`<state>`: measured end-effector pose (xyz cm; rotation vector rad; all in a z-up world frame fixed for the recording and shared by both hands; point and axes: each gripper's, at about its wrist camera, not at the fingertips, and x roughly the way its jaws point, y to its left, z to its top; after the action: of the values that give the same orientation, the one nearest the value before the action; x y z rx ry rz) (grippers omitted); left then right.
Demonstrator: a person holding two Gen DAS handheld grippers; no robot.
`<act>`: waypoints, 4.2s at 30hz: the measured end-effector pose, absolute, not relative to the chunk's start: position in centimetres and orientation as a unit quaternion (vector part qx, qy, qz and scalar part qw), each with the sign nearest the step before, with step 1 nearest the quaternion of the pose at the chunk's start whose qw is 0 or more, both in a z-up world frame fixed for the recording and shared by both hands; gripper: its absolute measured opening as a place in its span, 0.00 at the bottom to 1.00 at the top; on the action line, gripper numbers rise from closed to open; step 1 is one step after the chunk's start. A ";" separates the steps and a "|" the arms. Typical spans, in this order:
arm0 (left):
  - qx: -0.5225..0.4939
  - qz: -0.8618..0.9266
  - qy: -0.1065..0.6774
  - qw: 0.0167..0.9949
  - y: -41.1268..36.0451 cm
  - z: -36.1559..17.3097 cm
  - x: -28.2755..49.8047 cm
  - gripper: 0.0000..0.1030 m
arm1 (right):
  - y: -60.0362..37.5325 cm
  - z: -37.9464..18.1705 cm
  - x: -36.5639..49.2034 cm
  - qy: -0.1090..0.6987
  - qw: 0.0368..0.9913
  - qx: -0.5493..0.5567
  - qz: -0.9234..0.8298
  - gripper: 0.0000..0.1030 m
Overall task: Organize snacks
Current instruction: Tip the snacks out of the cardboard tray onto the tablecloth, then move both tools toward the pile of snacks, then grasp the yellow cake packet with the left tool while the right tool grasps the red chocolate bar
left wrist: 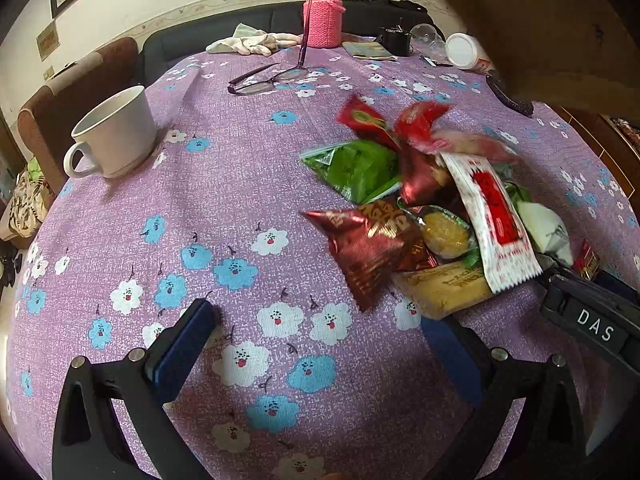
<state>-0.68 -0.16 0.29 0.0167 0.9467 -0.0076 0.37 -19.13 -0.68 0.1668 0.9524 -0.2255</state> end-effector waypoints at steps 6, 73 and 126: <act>0.008 -0.004 0.456 0.890 -0.2 0.3 -0.7 1.00 | -19.3 -0.6 0.3 0.457 0.879 0.080 -0.108 0.99; 0.002 -0.122 0.411 0.903 0.5 5.1 -4.7 0.63 | -25.0 2.7 -4.6 0.432 0.881 0.085 0.171 0.35; 0.109 -0.222 0.442 0.862 -7.1 1.1 -2.4 0.32 | -25.3 -0.3 2.2 0.517 0.843 0.134 0.060 0.29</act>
<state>-2.41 -7.09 1.14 0.2276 0.9275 -0.4665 2.20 -25.28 -0.34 0.2824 1.0923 0.1277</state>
